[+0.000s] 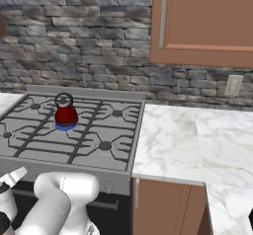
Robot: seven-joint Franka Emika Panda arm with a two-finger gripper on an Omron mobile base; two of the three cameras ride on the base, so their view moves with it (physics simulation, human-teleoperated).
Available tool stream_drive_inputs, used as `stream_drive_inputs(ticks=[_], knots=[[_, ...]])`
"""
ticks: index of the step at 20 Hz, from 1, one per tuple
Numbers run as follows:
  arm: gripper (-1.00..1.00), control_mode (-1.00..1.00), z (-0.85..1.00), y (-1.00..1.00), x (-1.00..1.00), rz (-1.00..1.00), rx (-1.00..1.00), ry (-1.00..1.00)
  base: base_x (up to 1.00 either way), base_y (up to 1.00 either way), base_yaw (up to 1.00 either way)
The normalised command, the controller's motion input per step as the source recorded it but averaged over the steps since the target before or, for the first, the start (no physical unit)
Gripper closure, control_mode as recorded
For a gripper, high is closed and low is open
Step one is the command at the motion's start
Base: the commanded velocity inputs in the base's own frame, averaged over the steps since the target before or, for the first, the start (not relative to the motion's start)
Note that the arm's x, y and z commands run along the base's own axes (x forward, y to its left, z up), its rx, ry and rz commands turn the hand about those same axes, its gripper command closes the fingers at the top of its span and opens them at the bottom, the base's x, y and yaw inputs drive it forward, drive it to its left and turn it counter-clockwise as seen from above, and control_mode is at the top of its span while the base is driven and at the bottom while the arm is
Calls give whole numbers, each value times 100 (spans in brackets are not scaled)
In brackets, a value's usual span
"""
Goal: Lower the heat of the kettle.
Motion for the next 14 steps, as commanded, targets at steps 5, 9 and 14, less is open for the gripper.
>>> stream_drive_inputs(ticks=[5,9,14], knots=[[100,-100,9,-20,0,0,31,-1,0,0,0],[100,-100,8,-18,0,0,30,-1,0,0,0],[100,-100,10,-13,0,0,30,-1,0,0,0]])
